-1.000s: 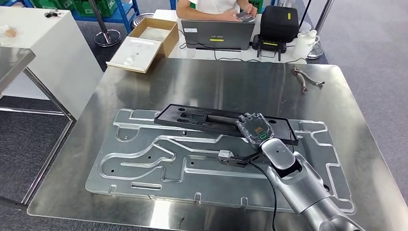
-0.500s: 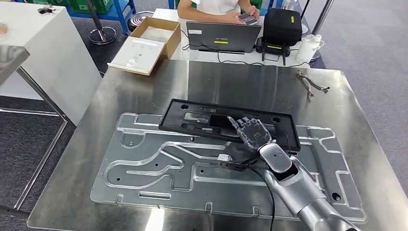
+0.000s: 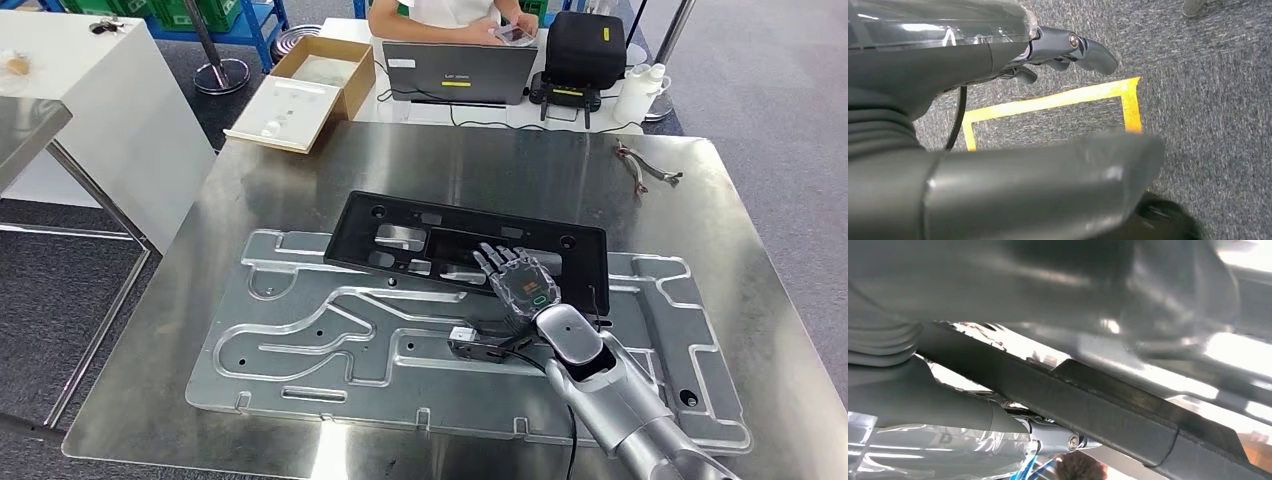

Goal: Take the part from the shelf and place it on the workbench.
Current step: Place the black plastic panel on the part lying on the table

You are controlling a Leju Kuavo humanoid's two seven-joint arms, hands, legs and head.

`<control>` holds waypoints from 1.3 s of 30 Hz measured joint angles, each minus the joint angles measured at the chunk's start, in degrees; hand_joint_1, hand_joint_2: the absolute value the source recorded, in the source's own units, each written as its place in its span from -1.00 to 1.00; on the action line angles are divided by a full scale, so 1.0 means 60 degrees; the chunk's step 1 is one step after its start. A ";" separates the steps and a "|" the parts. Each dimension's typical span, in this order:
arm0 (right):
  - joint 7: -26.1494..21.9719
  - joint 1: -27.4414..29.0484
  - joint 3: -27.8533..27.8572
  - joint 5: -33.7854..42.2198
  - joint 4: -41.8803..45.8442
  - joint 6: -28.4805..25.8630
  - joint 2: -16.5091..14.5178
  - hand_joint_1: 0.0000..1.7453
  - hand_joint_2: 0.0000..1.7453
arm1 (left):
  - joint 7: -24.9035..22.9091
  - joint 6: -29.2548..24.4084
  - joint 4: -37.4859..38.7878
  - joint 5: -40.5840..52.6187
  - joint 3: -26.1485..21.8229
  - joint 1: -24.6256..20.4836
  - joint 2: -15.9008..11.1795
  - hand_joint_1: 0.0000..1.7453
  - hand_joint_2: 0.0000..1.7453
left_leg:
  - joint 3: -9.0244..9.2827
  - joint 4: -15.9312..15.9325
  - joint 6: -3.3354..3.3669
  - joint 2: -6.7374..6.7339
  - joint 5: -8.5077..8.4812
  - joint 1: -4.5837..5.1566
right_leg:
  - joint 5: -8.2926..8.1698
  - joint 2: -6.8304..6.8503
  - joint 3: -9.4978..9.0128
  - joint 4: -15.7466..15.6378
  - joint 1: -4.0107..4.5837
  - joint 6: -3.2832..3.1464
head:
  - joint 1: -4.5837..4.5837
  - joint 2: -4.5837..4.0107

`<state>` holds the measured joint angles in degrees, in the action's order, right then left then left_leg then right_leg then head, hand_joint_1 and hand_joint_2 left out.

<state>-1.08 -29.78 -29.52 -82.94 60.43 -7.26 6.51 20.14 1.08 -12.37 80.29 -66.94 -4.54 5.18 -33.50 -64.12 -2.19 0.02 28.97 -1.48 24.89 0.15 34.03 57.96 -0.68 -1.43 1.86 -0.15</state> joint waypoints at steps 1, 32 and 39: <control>0.0002 -0.0016 0.0011 -0.0001 -0.0006 0.0001 0.0000 -1.00 -1.00 | -0.0002 0.0001 0.0000 -0.0006 -0.0002 -0.0013 0.0000 -1.00 -1.00 | 0.0291 0.0511 0.0042 0.0002 -0.0131 0.0008 | -0.0004 -0.0006 0.0037 0.0054 0.0008 0.0047 | -0.0002 0.0000; -0.0019 -0.0129 0.0045 -0.0077 -0.0371 0.0099 -0.0415 -1.00 -1.00 | -0.0090 -0.0033 0.0000 0.0040 -0.0015 -0.0053 -0.0030 -1.00 -1.00 | 0.0740 0.0493 0.0259 -0.0003 -0.0005 0.0120 | -0.0270 0.0056 0.0436 0.0058 0.0106 -0.0027 | -0.0002 0.0000; -0.0017 -0.0122 0.0012 -0.0222 -0.0389 -0.0025 -0.0393 -1.00 -1.00 | -0.0054 -0.0061 0.0000 0.0045 -0.0015 -0.0073 -0.0062 -1.00 -1.00 | 0.0866 0.1373 0.0613 -0.0090 -0.0266 0.0135 | -0.0050 0.0033 0.0780 0.0509 0.0047 0.0386 | -0.0004 0.0000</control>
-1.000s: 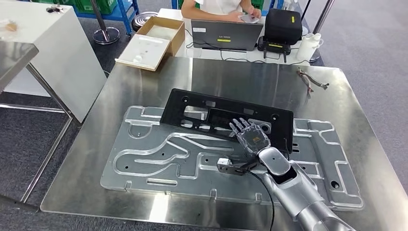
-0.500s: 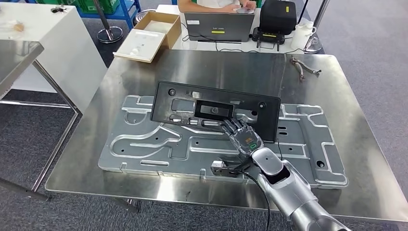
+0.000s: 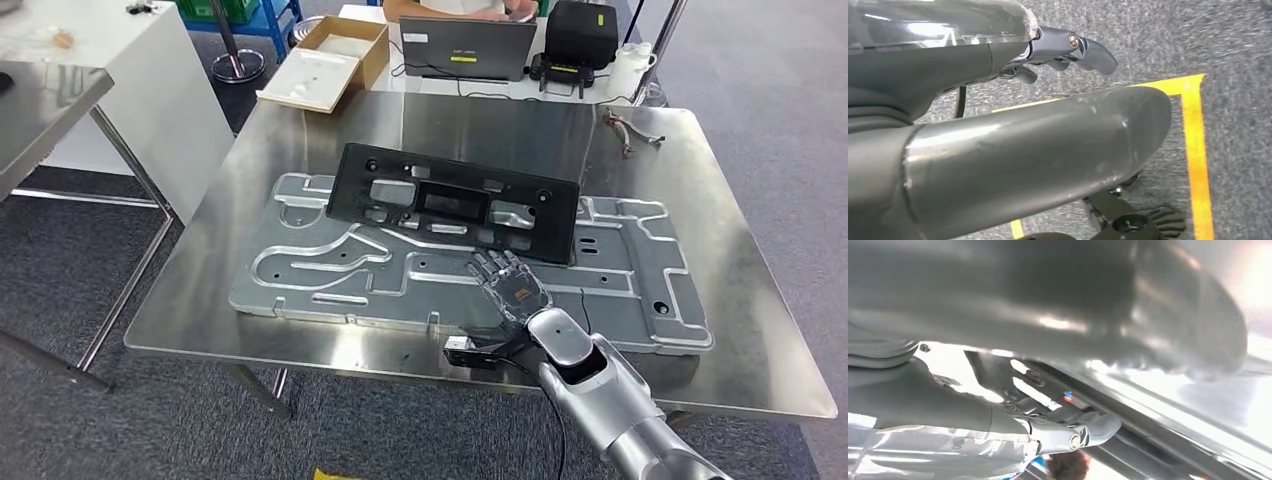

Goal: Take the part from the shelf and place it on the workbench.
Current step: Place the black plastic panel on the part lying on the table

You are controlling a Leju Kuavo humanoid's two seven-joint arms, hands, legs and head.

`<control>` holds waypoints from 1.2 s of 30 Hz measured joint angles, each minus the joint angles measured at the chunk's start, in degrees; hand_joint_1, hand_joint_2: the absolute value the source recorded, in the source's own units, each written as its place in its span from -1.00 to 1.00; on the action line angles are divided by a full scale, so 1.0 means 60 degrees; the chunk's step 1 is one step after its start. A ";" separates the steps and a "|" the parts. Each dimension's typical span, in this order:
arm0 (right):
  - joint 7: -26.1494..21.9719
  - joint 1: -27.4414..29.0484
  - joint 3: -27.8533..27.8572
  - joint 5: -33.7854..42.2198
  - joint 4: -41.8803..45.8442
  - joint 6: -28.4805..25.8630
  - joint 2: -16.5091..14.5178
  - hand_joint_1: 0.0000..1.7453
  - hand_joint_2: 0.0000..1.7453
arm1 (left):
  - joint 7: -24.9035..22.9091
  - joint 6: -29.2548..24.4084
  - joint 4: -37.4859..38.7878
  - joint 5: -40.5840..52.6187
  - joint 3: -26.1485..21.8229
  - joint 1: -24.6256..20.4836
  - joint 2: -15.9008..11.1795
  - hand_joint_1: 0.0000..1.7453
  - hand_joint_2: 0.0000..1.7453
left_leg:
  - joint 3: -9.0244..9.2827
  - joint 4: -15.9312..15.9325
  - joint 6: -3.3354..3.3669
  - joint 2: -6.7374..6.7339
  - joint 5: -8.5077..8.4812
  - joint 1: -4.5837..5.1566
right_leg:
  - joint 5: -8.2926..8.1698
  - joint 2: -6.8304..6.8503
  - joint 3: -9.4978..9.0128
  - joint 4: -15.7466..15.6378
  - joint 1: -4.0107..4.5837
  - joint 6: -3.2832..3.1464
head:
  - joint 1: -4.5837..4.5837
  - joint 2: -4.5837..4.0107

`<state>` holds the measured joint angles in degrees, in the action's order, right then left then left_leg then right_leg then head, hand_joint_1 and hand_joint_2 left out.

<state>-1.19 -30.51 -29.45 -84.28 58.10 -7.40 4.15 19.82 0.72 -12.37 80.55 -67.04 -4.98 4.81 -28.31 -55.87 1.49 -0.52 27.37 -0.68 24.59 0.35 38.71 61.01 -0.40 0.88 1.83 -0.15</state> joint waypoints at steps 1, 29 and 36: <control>0.0003 -0.0001 -0.0009 -0.0004 0.0054 -0.0003 0.0000 -1.00 -1.00 | 0.0002 -0.0004 0.0000 -0.0002 0.0000 0.0004 0.0000 -1.00 -1.00 | -0.0102 0.0001 0.0027 -0.0016 -0.0090 -0.0003 | 0.0414 -0.0016 0.0254 0.0585 -0.0024 0.0045 | 0.0000 0.0000; 0.0217 -0.0061 -0.0733 -0.0150 0.2357 0.0351 0.0641 -1.00 -1.00 | 0.0006 0.0076 0.0002 -0.0147 -0.0058 -0.0003 0.0039 -1.00 -1.00 | -0.0106 -0.0232 -0.0084 -0.0013 0.0124 0.0098 | -0.0660 0.0039 0.0043 -0.0418 0.0039 -0.0132 | 0.0000 0.0000; 0.0557 0.0343 -0.0742 -0.0148 0.2351 0.0106 0.0612 -1.00 -1.00 | 0.0003 0.0142 0.0004 -0.0218 -0.0085 -0.0009 0.0051 -1.00 -1.00 | -0.1029 -0.0183 0.0037 -0.0054 -0.0673 0.0031 | 0.1137 -0.0055 0.0443 0.2192 -0.0064 0.0125 | 0.0001 0.0000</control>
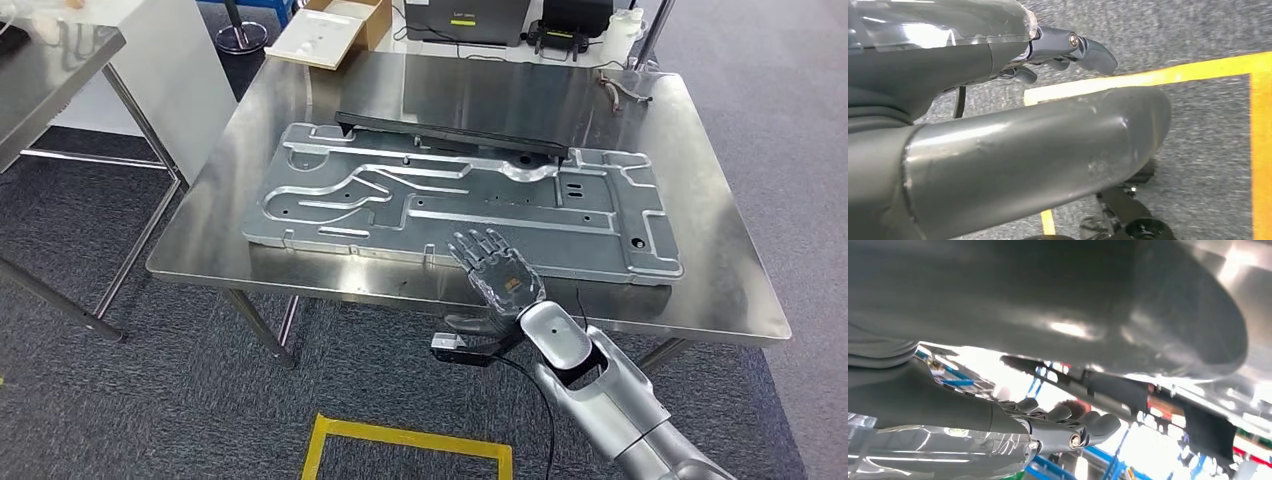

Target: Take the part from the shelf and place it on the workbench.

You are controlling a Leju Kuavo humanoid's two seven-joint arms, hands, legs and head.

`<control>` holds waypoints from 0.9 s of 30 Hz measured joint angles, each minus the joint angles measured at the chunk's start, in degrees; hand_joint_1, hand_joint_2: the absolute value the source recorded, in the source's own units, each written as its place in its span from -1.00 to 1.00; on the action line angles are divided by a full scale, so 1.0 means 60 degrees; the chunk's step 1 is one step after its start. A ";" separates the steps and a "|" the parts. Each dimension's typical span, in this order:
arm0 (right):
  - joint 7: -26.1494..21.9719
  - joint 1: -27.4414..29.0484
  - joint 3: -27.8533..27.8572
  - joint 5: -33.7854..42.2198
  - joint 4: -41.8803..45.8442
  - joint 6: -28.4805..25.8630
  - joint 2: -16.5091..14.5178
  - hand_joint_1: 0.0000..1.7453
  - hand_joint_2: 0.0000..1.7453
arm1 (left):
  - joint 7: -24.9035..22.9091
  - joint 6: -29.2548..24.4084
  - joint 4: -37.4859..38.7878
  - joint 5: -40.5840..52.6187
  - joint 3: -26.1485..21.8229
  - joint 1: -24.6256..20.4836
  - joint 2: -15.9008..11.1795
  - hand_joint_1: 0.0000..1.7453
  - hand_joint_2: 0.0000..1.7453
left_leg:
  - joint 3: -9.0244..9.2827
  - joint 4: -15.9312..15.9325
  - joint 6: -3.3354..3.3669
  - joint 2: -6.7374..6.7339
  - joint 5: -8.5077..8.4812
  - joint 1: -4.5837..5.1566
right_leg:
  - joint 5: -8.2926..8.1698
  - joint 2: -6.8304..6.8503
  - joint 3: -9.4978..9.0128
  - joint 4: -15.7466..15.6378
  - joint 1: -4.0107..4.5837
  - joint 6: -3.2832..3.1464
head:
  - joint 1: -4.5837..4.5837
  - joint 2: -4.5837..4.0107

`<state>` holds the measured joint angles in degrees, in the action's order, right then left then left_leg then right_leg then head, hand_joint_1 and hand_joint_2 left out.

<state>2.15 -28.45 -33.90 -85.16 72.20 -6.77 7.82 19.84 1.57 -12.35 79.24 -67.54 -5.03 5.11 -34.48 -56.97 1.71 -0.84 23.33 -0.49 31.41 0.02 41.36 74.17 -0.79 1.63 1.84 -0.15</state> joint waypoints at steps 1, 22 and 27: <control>0.0096 0.0095 0.0005 -0.0025 -0.0001 -0.0079 0.0000 -1.00 -1.00 | -0.0001 0.0005 0.0000 -0.0019 -0.0014 0.0005 0.0002 -1.00 -1.00 | -0.0137 -0.0041 -0.0028 0.0004 -0.0075 -0.0004 | -0.0227 0.0001 -0.0351 -0.0318 -0.0015 0.0005 | 0.0000 0.0000; 0.0383 0.3003 0.1288 0.0387 0.0274 -0.2467 0.0153 -1.00 -1.00 | 0.0010 -0.0143 -0.0004 -0.0412 -0.0354 0.0030 0.0045 -1.00 -1.00 | 0.1383 0.0131 -0.0200 0.0141 0.1122 0.0129 | -0.1605 0.0231 -0.0683 -0.2749 0.0141 -0.0387 | 0.0011 0.0000; -0.0232 0.4811 0.2630 0.1853 0.0175 -0.3907 -0.0077 -1.00 -1.00 | 0.0009 -0.0245 0.0000 -0.0667 -0.0586 0.0101 0.0128 -1.00 -1.00 | 0.1020 0.0301 0.0155 0.0113 0.0621 0.0054 | -0.0234 0.0046 -0.0306 -0.1499 0.0056 -0.0138 | 0.0008 0.0000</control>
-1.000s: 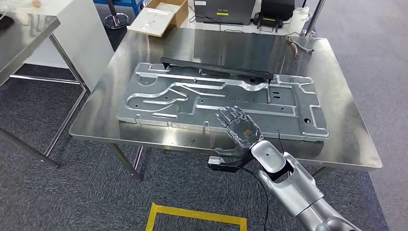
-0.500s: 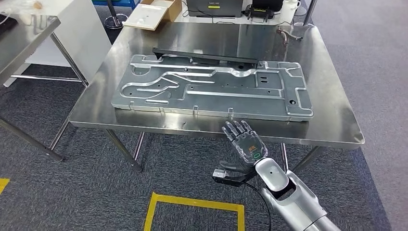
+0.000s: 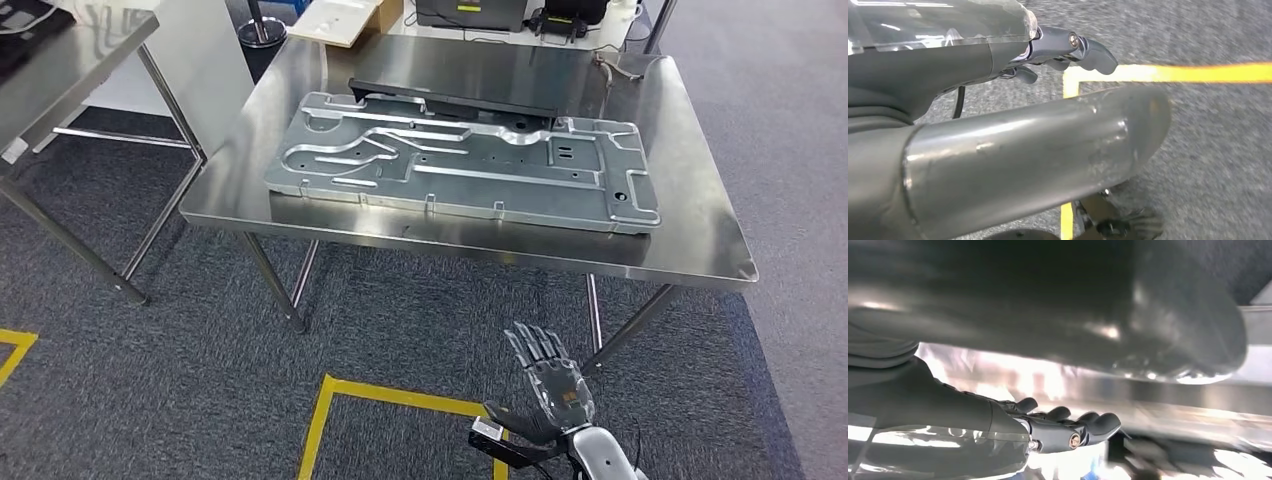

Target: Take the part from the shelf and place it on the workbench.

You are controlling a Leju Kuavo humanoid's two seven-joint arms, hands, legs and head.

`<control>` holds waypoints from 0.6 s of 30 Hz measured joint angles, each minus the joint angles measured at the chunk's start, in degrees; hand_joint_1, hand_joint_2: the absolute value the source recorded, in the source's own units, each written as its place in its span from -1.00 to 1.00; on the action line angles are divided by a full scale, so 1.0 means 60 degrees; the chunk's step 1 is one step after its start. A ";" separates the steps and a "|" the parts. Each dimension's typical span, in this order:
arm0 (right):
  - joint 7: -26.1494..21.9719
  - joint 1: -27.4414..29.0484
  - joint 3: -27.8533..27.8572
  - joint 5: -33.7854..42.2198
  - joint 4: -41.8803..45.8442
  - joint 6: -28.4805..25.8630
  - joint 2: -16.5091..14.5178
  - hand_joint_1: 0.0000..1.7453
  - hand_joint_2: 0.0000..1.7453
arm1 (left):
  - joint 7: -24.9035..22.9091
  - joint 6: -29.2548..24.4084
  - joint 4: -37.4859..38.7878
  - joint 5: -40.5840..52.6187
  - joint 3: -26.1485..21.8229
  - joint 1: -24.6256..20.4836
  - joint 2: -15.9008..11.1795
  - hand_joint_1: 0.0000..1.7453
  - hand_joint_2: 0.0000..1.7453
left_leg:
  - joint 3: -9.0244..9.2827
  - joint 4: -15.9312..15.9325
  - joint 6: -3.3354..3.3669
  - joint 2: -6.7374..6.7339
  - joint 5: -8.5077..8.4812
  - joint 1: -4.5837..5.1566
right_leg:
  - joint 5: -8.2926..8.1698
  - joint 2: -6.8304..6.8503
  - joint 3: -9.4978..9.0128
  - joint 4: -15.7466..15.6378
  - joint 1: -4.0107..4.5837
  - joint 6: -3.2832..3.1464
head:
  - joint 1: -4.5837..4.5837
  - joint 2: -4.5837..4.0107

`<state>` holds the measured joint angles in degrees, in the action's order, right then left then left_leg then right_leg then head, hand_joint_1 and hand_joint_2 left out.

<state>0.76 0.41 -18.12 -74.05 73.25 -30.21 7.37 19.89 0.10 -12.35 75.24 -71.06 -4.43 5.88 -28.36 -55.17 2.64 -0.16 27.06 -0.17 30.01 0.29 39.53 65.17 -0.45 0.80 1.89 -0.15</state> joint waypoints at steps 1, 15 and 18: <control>-0.0289 0.0325 0.0397 0.0411 -0.0113 -0.0207 -0.0098 -1.00 -1.00 | 0.0004 -0.0035 0.0000 -0.0062 -0.0055 0.0012 0.0012 -1.00 -1.00 | -0.0144 -0.0034 0.0021 0.0000 -0.0080 0.0005 | 0.0391 -0.0011 0.0130 0.0621 -0.0028 0.0033 | 0.0002 0.0000; -0.2821 0.0905 0.8796 0.0744 -0.6689 0.0294 -0.1434 -1.00 -1.00 | -0.0029 -0.0324 0.0000 -0.0316 -0.0595 0.0072 0.0195 -1.00 -1.00 | -0.1547 -0.1744 -0.0598 0.0002 0.0722 -0.0049 | -0.0248 0.0080 -0.1528 -0.1325 -0.0109 -0.0407 | 0.0005 0.0000; -0.2235 0.0687 1.0106 0.0915 -0.7864 0.1008 -0.1430 -1.00 -1.00 | -0.0029 -0.0358 0.0000 -0.0319 -0.0641 0.0042 0.0203 -1.00 -1.00 | -0.1622 -0.3148 -0.0601 0.0004 0.1394 -0.0051 | -0.0562 0.0087 -0.1081 -0.1274 -0.0047 -0.0440 | 0.0004 0.0000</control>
<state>-12.65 4.54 42.52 -68.56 26.07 -24.16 -1.21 19.71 -2.05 -12.35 73.33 -74.90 -4.18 7.10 -38.10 -74.05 -0.97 -0.14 35.42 -0.47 26.63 0.82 33.04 57.53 -0.73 -1.84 1.91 -0.15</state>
